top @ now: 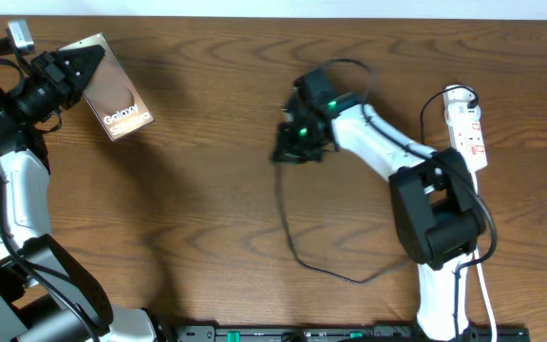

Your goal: Plug charger to phone and switch on socket

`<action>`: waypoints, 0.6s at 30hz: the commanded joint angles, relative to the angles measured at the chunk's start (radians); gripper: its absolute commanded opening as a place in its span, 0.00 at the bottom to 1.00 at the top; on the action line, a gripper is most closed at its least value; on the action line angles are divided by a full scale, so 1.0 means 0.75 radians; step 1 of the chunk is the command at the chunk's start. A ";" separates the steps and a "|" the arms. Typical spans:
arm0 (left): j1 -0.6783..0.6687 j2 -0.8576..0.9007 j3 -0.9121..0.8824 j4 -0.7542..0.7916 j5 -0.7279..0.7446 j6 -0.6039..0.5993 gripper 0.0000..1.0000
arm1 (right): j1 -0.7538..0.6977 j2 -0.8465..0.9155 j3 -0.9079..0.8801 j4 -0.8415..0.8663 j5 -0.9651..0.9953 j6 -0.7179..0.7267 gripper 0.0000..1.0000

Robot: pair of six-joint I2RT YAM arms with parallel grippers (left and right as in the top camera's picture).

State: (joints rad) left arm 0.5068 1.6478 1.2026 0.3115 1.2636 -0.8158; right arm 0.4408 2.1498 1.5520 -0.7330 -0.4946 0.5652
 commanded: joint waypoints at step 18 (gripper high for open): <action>0.004 -0.003 0.007 0.007 0.073 -0.021 0.07 | -0.046 -0.006 0.005 -0.281 0.482 0.158 0.96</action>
State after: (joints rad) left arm 0.5068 1.6478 1.2026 0.3111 1.2850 -0.8158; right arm 0.4030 2.1437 1.5623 -0.9169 -0.1780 0.6308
